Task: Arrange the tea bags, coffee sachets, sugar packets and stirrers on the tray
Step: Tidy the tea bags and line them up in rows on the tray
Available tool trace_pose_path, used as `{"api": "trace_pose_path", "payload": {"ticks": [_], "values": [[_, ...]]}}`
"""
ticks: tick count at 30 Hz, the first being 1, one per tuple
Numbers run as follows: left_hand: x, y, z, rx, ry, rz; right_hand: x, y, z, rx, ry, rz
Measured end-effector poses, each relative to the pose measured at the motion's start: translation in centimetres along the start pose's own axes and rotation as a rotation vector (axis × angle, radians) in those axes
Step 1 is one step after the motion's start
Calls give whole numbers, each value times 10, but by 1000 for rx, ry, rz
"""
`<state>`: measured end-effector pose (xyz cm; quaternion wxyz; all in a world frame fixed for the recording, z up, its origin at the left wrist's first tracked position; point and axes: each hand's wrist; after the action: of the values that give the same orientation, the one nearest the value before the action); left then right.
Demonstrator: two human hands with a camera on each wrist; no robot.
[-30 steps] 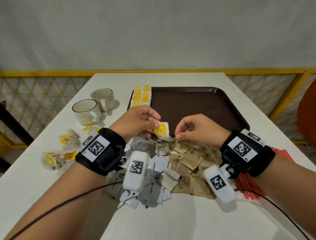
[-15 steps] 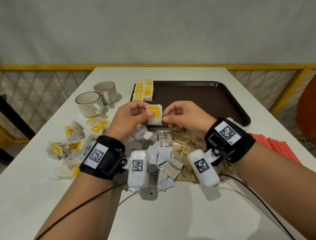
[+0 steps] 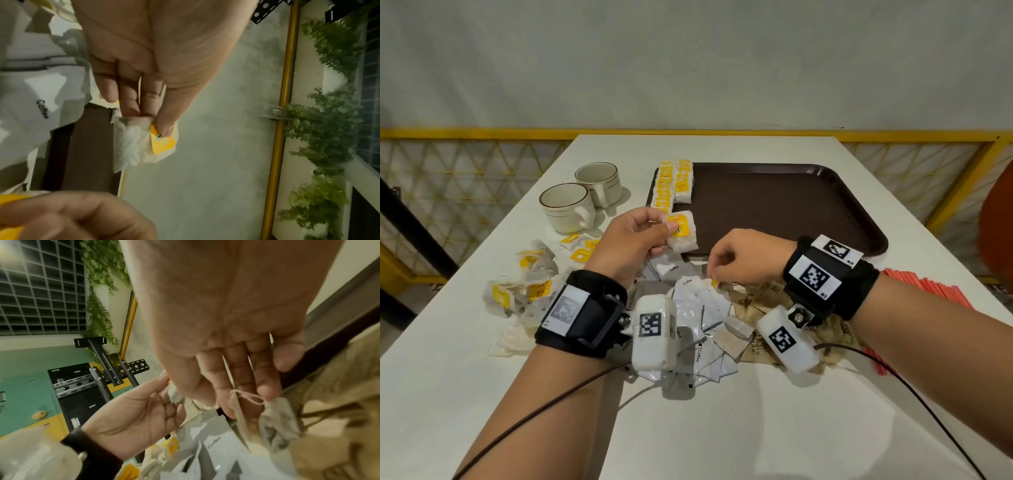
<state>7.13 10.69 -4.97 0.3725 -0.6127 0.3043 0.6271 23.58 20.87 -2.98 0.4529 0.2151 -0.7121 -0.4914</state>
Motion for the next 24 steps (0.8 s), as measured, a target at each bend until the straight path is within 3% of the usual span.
{"api": "trace_pose_path", "payload": {"ticks": [6,10,12,17,24], "values": [[1,-1,-1,-40,-50,4,-7,15,-9,-261,60,138],[-1,-2,-2,-32,-88,-3,8,37,-30,-61,175,300],[-3,-5,-5,14,-85,-46,14,40,-35,-69,208,300],[-5,-11,-10,129,-98,-23,15,31,-30,-316,143,425],[-5,-15,-12,161,-88,-24,15,20,-24,-403,66,534]]}}
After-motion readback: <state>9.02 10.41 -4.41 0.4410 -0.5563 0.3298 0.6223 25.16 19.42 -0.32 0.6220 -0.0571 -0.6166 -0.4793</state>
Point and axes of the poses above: each hand's wrist, its own z-axis towards the middle knuckle, its own y-axis out of the back of the hand, x = y × z, and after that the axes turned 5 degrees about -x, right-handed
